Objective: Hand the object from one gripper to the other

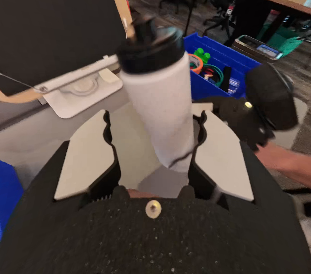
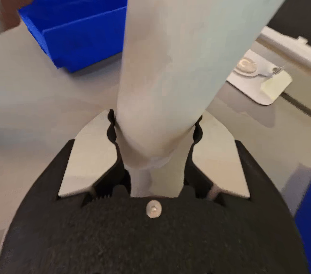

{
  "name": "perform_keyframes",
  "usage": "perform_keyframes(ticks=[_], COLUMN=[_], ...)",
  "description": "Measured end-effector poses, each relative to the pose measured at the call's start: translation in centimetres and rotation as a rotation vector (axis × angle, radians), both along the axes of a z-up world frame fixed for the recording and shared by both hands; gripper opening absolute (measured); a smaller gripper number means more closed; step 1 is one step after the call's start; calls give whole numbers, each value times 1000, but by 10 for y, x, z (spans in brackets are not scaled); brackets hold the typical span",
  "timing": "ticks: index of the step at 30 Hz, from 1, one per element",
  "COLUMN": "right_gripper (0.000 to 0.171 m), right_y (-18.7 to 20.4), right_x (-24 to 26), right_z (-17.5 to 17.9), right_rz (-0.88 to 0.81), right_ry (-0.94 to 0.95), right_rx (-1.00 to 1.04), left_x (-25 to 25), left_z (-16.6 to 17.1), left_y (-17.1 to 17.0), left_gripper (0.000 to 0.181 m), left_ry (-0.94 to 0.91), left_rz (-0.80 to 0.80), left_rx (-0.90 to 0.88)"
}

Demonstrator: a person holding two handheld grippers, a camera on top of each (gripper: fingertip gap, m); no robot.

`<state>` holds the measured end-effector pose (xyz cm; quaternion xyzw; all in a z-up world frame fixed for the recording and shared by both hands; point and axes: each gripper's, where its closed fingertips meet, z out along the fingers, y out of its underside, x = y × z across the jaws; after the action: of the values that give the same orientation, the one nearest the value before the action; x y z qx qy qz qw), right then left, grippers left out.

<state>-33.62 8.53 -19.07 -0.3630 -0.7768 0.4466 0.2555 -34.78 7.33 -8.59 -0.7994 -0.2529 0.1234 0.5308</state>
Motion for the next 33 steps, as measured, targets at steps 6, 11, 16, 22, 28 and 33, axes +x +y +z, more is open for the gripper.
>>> perform_keyframes(ticks=[6, 11, 16, 22, 28, 33], right_gripper=[90, 90, 91, 90, 89, 89], right_y=[-4, 6, 6, 14, 1, -2], right_x=[6, 2, -2, -6, -3, -5], right_z=[9, 1, 1, -1, 1, -4], right_rz=[-56, -92, -112, -177, -153, -95], right_ry=[86, 151, 218, 315, 347, 321], right_rx=[90, 232, 280, 362, 339, 307], left_x=[-31, -33, -31, -23, -17, -17], left_z=[-14, -19, -17, 6, -24, -26], left_y=[4, 2, -3, -6, 9, 9], left_gripper=[105, 96, 92, 81, 96, 94], left_ry=[-23, -161, -140, -313, -336, -270], left_rz=[107, 62, 69, -20, -73, -105], left_rx=[-6, 179, 329, 656, 550, 467])
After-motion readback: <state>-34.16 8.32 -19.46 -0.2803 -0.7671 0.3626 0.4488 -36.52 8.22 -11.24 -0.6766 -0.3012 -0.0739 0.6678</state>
